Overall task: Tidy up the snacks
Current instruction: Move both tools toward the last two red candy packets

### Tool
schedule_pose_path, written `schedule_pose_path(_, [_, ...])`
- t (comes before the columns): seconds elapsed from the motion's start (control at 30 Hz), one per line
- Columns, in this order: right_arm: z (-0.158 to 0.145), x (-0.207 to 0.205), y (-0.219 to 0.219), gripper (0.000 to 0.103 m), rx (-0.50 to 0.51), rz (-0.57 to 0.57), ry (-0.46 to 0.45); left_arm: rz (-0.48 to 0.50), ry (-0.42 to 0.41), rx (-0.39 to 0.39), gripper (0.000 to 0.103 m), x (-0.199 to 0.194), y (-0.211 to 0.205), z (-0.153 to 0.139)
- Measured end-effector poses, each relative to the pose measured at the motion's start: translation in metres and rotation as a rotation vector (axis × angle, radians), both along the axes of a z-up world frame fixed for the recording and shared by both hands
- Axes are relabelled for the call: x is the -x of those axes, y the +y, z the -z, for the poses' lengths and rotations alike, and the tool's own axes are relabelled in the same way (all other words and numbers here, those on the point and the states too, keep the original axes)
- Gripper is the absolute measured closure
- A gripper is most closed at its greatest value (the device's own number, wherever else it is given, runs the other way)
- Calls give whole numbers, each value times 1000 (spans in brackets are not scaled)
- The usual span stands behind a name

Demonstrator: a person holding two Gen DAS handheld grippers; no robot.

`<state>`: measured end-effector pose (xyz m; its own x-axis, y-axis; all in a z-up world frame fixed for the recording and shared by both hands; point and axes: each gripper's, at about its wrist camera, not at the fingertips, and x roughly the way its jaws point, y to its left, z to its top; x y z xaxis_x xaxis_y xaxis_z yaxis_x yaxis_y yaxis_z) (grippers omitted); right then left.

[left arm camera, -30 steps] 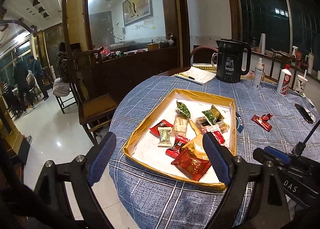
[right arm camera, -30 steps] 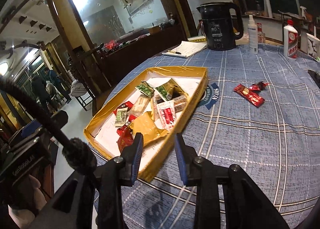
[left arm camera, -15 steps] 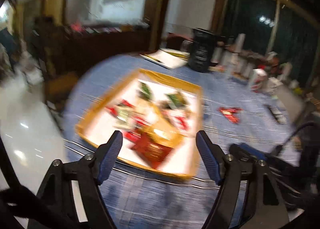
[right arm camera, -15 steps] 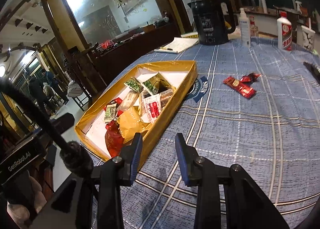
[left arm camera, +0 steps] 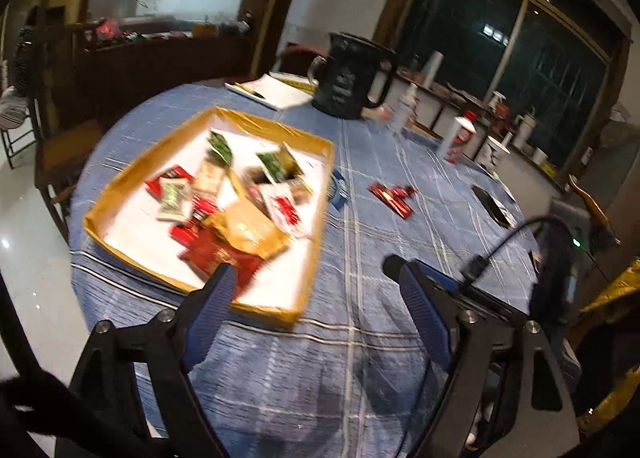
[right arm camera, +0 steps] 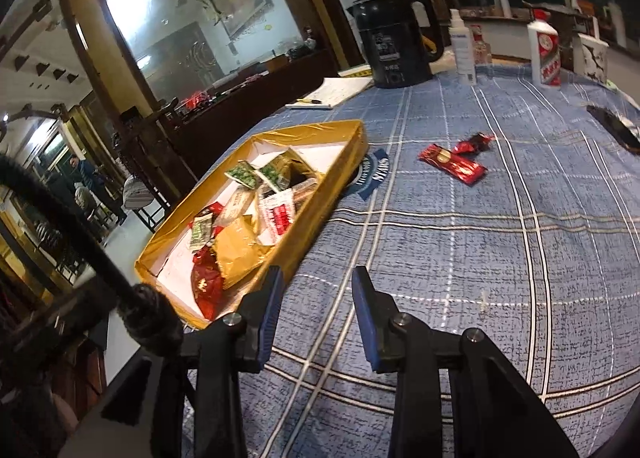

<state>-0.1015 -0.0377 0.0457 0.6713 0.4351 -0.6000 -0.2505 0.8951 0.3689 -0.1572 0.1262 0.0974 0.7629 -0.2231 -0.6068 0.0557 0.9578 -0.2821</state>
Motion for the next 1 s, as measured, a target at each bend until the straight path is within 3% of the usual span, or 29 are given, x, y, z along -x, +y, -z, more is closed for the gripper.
schedule_pose_path(0.23, [8,-4,-15,68,-14,34,27,127,-33,-30,19,5,-30,1])
schedule_pose_path(0.63, [14,1,-47,68,-10,120,54,244,-38,-76,19,15,-62,2])
schedule_pose_path(1.0, [1,22,-75,67,36,218,40,265,-42,25,19,21,-51,-2])
